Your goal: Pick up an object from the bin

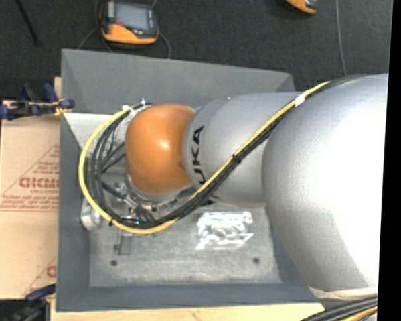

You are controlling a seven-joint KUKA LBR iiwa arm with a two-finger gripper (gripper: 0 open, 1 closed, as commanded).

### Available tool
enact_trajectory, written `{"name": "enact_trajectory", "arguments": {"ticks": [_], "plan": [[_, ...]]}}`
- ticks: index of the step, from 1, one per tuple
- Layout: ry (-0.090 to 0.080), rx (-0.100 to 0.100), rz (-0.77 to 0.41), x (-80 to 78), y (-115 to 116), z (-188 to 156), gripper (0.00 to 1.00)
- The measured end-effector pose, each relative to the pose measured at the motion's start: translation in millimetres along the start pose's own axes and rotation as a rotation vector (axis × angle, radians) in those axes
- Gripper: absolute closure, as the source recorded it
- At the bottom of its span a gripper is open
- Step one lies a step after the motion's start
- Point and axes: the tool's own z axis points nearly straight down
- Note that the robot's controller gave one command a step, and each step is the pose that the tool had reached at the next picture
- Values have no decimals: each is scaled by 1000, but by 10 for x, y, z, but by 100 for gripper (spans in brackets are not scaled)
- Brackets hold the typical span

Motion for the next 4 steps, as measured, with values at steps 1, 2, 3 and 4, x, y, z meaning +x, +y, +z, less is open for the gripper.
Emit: {"name": "enact_trajectory", "arguments": {"ticks": [1,2,3,4], "plan": [[-6,3,-315,-205,-473,599,0],[-14,-2,-176,-1009,-351,570,0],[-8,4,-685,-918,-802,576,0],[-8,0,-681,-916,-782,575,100]]}}
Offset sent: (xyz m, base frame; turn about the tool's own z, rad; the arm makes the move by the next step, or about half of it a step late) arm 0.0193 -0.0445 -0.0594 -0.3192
